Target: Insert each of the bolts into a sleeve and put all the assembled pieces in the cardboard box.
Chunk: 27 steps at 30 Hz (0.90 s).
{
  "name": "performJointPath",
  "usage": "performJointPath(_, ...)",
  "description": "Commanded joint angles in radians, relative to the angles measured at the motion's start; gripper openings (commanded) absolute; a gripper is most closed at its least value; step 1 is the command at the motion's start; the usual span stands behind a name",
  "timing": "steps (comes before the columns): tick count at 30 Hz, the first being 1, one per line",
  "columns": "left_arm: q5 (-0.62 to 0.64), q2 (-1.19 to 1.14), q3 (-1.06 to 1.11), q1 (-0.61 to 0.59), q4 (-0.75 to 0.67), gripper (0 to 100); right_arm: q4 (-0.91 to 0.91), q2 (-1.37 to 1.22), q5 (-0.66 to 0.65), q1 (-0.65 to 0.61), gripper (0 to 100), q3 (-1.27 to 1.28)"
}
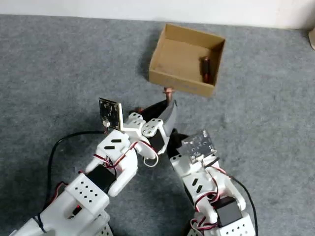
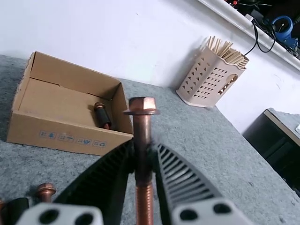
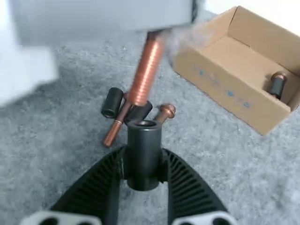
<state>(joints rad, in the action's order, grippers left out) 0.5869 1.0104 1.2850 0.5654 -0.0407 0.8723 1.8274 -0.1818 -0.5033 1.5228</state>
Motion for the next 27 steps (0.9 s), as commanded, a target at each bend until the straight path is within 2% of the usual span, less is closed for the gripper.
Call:
performJointPath(1,0.003,-0.002,-0.038,0.010,0.002,0,0.002,0.008,-0.006,-0.013,0.5,-0.054)
performJointPath(15,0.005,-0.002,-0.022,0.028,0.002,0,0.002,0.008,-0.009,-0.015,0.5,-0.054)
performJointPath(19,0.064,-0.004,-0.010,0.024,-0.003,0,0.004,0.010,-0.009,-0.015,0.5,-0.056)
performJointPath(27,0.069,-0.004,0.004,0.027,0.002,0,0.044,0.010,-0.009,-0.012,0.5,-0.105)
